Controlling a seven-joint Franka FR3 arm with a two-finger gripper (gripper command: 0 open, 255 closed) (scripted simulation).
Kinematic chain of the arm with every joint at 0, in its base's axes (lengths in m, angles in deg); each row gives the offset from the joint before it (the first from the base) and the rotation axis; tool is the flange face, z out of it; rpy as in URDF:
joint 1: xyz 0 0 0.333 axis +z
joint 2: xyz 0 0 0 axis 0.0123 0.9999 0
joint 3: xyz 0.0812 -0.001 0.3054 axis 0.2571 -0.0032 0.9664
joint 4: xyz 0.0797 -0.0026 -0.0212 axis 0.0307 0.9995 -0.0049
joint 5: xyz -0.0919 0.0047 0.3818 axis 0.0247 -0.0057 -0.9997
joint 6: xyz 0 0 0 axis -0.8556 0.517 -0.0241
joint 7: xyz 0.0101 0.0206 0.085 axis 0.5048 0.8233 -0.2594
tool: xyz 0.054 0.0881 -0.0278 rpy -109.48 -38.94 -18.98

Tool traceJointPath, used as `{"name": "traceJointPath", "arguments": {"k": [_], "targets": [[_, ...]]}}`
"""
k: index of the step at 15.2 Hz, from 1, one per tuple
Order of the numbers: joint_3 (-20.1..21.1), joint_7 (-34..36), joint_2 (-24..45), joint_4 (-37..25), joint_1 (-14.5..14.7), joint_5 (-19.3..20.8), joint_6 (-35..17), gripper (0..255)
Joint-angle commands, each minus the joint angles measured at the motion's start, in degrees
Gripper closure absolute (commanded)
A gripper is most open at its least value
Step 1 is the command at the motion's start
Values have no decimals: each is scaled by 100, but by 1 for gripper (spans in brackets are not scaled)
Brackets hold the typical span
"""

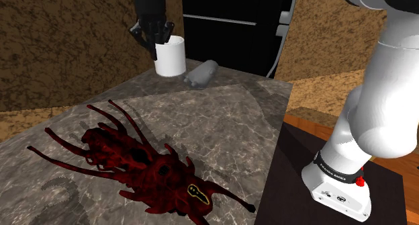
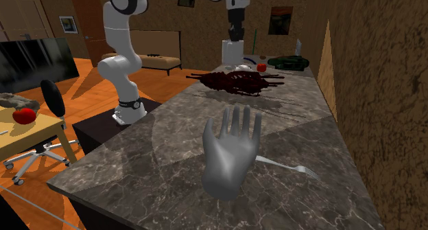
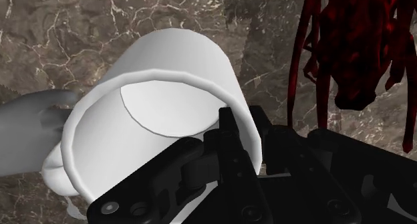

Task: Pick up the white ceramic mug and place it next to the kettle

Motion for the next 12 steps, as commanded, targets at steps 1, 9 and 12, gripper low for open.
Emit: {"name": "traceJointPath", "arguments": {"k": [1, 9, 12], "targets": [[87, 210, -186, 232, 105, -24, -39, 255], [519, 1152, -657, 790, 597, -83, -67, 255], [700, 1533, -736, 872, 796, -83, -41, 255]]}}
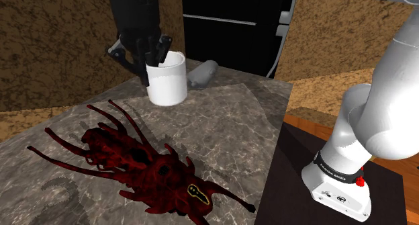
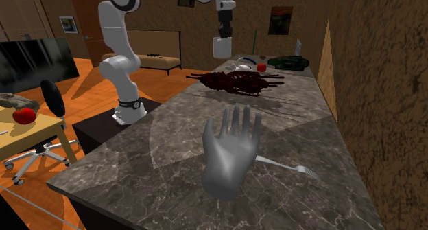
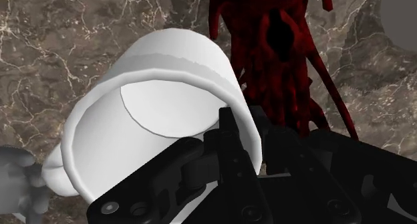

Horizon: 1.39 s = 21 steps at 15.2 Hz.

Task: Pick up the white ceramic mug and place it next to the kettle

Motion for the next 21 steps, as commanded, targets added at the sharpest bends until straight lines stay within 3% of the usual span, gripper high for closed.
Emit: {"name": "traceJointPath", "arguments": {"k": [1, 11, 21], "targets": [[121, 261, -70, 89, 128, -7, -1, 255], [804, 1674, 161, -184, 863, 199, 227, 255], [1405, 3232, 1143, -1272, 1936, 863, 732, 255]]}}
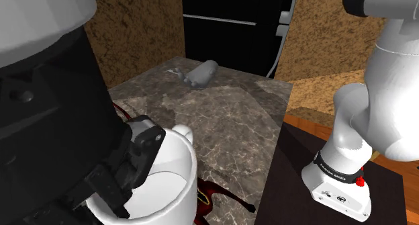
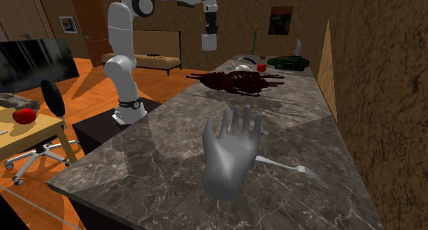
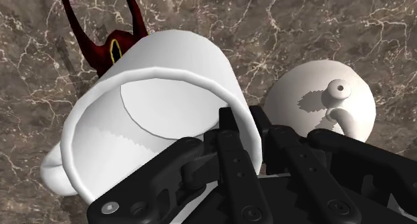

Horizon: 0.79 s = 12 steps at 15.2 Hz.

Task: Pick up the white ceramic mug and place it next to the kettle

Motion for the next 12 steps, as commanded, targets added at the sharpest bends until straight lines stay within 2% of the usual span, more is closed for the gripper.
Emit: {"name": "traceJointPath", "arguments": {"k": [1, 5, 9, 12], "targets": [[89, 325, 302, -337, 282, 203, 140, 255], [190, 898, 944, -1137, 959, 620, 502, 255], [157, 1368, 1764, -2323, 1876, 1110, 1022, 255], [174, 1410, 1636, -1872, 1723, 1026, 706, 255]]}}
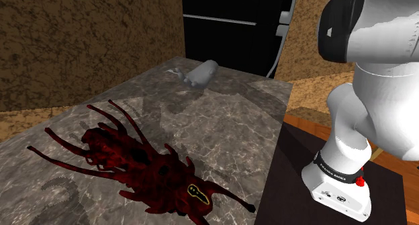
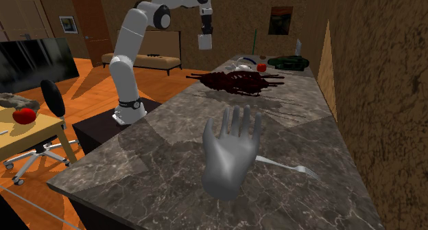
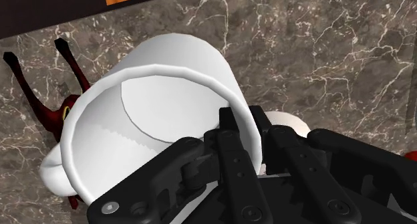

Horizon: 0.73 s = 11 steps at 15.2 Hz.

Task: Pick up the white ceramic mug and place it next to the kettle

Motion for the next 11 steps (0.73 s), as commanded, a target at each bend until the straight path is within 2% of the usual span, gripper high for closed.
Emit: {"name": "traceJointPath", "arguments": {"k": [1, 11], "targets": [[12, 44, -51, 244, -67, -30, -190, 255], [36, 168, -249, 1346, -377, -133, -1073, 255]]}}
